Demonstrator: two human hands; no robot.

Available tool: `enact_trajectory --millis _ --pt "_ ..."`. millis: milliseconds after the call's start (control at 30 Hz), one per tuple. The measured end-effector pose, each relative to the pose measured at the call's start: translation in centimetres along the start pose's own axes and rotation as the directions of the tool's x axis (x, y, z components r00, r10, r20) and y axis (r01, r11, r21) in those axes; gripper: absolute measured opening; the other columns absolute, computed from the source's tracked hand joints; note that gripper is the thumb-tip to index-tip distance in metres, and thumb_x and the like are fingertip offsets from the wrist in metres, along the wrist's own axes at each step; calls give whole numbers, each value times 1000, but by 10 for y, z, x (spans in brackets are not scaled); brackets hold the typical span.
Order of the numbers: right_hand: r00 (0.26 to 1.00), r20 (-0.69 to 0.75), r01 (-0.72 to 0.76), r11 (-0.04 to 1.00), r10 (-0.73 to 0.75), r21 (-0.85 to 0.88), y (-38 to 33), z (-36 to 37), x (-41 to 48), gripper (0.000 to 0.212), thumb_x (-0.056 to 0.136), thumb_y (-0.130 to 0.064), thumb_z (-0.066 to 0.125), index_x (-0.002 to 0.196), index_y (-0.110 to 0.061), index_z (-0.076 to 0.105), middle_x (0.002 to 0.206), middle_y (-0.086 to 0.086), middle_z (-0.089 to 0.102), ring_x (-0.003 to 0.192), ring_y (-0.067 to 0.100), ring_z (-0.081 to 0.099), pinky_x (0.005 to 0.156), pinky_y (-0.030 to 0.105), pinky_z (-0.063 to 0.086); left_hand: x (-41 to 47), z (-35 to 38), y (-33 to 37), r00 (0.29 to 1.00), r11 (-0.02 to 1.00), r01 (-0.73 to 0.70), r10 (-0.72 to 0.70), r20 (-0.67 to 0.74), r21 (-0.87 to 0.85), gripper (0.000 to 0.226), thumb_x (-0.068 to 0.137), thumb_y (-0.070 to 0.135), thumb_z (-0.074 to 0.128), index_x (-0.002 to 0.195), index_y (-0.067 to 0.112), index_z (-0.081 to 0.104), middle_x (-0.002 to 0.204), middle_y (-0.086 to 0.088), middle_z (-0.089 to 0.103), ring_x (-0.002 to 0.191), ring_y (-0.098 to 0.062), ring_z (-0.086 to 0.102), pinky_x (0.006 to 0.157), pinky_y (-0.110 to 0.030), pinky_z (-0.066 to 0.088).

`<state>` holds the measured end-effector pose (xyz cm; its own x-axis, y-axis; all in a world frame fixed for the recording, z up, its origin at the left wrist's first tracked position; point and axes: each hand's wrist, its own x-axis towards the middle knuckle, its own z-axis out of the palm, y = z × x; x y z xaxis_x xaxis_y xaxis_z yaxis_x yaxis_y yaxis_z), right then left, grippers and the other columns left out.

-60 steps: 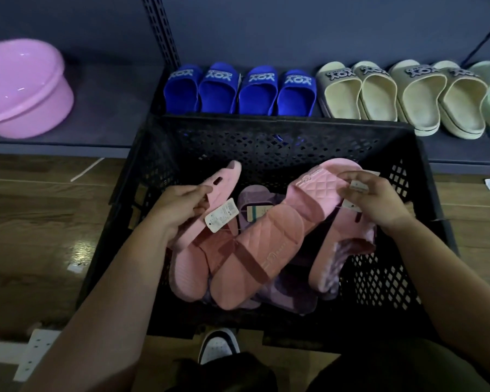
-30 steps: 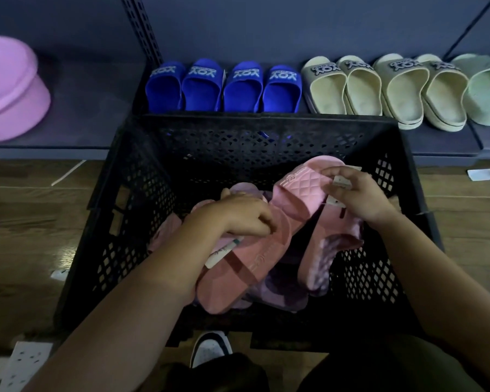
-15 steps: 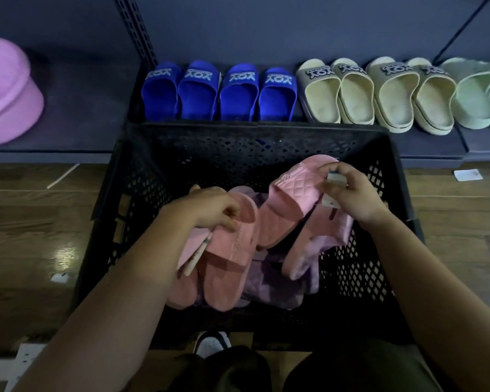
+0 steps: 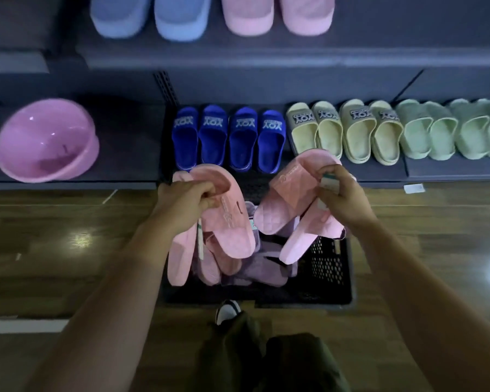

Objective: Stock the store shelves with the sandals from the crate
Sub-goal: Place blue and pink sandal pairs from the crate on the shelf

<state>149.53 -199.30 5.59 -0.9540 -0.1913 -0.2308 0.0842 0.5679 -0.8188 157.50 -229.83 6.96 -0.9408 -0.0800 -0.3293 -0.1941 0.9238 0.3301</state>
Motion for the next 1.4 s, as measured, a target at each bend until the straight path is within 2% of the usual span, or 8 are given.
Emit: enact_trajectory --millis 100,233,567,700,833,1067,1267,1400 --pt "1000 -12 -5 1000 5 -3 -51 -39 -18 21 81 -12 59 100 -22 56 88 -5 66 68 18 60 60 37 50 -13 -51 27 999 999 -3 4 -35 37 19 91 49 48 86 31 50 93 8 62 93 -21 54 81 -38 30" --pt "998 -20 54 998 -54 -31 -111 -98 -37 21 85 -8 56 96 -25 51 117 -20 67 76 25 67 61 46 56 -25 -113 76 996 996 -37 43 -74 81 15 96 41 43 100 32 54 105 5 66 95 -23 56 80 -39 28" --pt "981 -189 18 988 -47 -153 -164 -240 -27 50 86 -8 54 92 -58 55 86 -18 66 80 14 65 68 35 55 20 -184 201 972 976 -211 204 -120 -50 22 95 43 43 114 51 52 124 21 60 112 -19 53 88 -40 29" --pt "965 -261 -27 985 -18 -171 -137 -300 11 24 83 -11 58 100 -27 60 89 -6 67 86 24 66 73 40 54 66 -187 259 962 972 -235 235 -138 22 17 95 44 41 104 50 55 121 15 63 106 -22 54 88 -40 30" --pt "965 -262 -43 981 -9 -191 -114 -359 70 22 83 -12 59 101 -24 60 94 1 67 86 26 64 71 31 47 120 -190 320 957 966 -255 260 -132 53 22 94 45 43 113 47 55 124 15 61 107 -24 53 91 -39 32" --pt "983 -158 43 945 -99 -323 -101 -440 176 22 86 -19 59 107 -26 61 100 -3 62 97 26 62 89 37 51 212 -198 388 969 983 -95 128 -214 158 25 97 40 41 112 32 58 120 -3 62 105 -29 56 92 -35 38" --pt "970 -45 195 876 -238 -441 -95 -448 253 22 87 -20 53 108 -23 60 109 -1 66 104 26 61 89 36 45 294 -192 398 950 955 -120 190 -247 272 36 88 46 39 122 39 50 126 -4 61 109 -37 57 99 -49 35" --pt "964 -50 193 822 -259 -535 -79 -436 279 26 87 -24 47 112 -25 54 113 11 65 101 36 59 83 36 43 317 -175 406 939 967 69 20 -343 245 26 92 38 48 116 33 58 110 -8 64 110 -36 52 95 -45 27"
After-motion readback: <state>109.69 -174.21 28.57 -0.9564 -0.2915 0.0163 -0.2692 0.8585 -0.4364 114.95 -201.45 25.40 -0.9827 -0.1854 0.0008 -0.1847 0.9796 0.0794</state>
